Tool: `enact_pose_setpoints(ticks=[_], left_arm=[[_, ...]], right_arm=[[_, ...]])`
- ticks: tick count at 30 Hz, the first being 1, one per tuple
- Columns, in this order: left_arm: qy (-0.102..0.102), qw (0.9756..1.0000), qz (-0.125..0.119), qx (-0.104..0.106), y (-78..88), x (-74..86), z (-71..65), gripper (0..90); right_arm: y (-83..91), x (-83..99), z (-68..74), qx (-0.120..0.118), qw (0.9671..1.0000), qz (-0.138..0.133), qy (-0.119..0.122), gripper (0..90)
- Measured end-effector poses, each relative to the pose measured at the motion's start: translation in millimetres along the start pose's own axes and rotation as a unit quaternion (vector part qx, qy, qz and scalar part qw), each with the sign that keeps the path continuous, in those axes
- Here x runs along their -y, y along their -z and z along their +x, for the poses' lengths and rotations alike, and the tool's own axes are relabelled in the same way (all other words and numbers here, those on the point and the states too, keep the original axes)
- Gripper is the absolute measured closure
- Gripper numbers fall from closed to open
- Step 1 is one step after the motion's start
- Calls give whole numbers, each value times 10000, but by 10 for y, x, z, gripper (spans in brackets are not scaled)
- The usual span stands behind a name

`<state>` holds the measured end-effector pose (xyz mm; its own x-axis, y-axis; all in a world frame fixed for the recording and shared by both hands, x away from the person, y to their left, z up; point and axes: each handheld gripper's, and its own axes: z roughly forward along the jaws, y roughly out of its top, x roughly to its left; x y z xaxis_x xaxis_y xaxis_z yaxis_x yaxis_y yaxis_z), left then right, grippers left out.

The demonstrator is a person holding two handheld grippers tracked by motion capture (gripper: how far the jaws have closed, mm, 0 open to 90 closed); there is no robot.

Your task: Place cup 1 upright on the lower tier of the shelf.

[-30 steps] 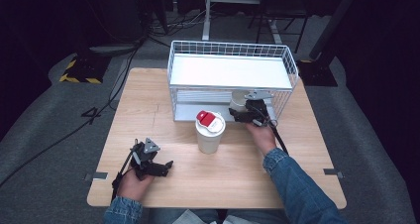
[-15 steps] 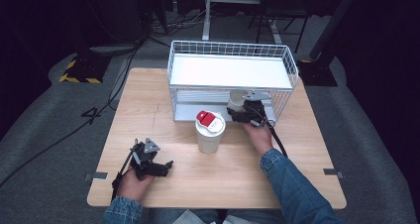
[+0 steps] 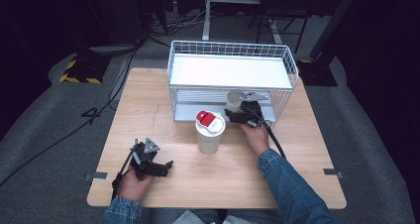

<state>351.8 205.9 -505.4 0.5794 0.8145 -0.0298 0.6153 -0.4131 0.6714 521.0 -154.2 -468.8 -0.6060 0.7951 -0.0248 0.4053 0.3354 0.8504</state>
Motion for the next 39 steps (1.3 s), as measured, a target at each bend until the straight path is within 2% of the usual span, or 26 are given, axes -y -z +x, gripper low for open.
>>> enact_pose_setpoints(ticks=[9, 23, 35, 39], left_arm=[[0, 10000, 0, -2, 0, 0, -1, 39], [1, 10000, -17, -11, -2, 2, -3, 40], [-1, 10000, -15, -13, -1, 2, -3, 41], [0, 10000, -16, -13, -1, 2, -3, 41]], right_arm=[[-76, -4, -15, 10, 9999, 13, -135, 225], [-161, -19, -66, 57, 9998, -34, -196, 225], [-186, -33, -76, 86, 9997, 50, -219, 223], [-184, -30, -81, 132, 9995, 11, -300, 149]])
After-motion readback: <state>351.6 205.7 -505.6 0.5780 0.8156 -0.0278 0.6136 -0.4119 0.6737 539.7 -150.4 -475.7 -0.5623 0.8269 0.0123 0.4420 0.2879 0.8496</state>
